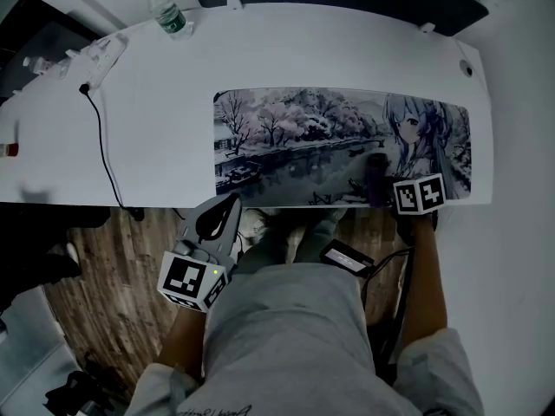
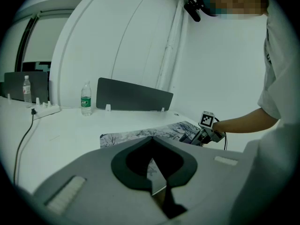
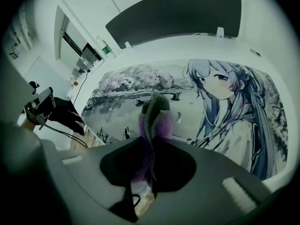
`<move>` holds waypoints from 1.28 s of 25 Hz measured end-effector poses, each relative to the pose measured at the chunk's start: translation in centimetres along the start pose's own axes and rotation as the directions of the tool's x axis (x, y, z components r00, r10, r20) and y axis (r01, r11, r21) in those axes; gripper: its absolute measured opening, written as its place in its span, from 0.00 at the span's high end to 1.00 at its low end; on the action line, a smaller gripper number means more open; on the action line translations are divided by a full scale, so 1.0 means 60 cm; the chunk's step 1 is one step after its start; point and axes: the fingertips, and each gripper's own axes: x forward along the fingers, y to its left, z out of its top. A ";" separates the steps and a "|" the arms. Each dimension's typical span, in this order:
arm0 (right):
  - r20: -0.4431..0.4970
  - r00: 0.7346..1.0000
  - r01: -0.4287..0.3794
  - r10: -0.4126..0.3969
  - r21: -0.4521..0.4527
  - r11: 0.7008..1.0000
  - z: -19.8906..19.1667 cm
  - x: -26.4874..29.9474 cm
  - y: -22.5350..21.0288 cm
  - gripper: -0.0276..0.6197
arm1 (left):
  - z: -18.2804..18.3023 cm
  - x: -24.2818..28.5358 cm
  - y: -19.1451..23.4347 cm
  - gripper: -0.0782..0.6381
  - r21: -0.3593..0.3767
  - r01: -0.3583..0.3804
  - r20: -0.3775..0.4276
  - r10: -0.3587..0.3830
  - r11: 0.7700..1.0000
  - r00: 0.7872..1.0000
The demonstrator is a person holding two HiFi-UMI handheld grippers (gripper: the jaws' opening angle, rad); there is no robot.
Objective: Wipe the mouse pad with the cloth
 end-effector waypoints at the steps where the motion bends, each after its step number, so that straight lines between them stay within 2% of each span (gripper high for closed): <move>1: 0.002 1.000 -0.003 0.003 -0.003 1.000 0.003 0.004 0.009 0.84 | -0.002 -0.006 0.006 0.87 0.000 -0.002 0.000 0.002 1.000 1.000; 16: -0.016 0.997 -0.078 0.077 -0.095 0.992 0.040 0.071 0.173 0.84 | -0.027 -0.082 0.072 0.87 -0.024 -0.035 0.023 0.036 0.999 0.999; 32: -0.055 0.983 -0.181 0.174 -0.188 0.965 0.067 0.141 0.341 0.84 | -0.050 -0.157 0.119 0.87 -0.060 -0.091 0.049 0.094 0.994 0.994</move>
